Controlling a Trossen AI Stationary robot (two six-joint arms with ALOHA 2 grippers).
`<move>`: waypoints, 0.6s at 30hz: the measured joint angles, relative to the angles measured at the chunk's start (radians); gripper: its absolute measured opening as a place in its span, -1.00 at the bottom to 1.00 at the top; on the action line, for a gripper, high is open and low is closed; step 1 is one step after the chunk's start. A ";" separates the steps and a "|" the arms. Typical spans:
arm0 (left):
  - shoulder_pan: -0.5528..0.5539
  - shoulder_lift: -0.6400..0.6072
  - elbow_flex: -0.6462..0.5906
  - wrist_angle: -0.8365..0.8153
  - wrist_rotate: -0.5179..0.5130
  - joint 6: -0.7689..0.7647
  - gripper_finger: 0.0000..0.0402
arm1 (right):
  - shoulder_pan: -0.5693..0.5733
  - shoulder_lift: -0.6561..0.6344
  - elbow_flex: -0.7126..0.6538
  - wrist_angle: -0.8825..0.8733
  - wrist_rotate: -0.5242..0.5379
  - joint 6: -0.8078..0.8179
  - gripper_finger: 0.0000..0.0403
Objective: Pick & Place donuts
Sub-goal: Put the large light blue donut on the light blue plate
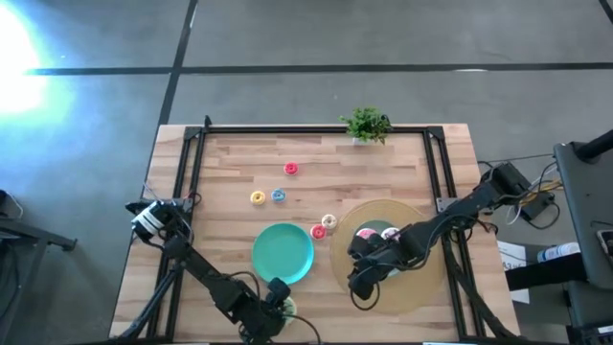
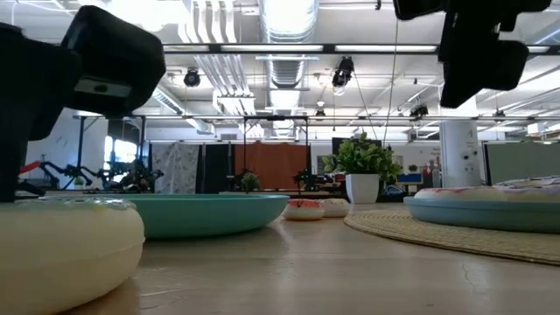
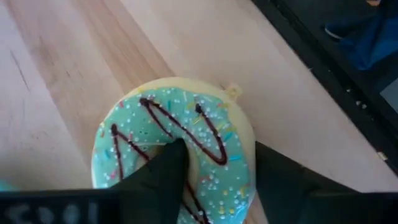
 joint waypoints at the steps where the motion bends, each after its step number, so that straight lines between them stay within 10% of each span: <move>1: 0.001 -0.006 -0.001 -0.006 -0.013 0.000 -0.35 | 0.006 -0.008 0.000 0.000 0.000 -0.002 0.07; 7: 0.033 -0.052 -0.001 -0.023 -0.072 0.004 -0.93 | 0.072 -0.102 0.000 -0.012 0.080 0.029 0.07; 18: 0.225 -0.074 0.181 0.016 -0.043 0.238 -0.99 | 0.283 -0.364 0.000 -0.155 0.627 0.265 0.07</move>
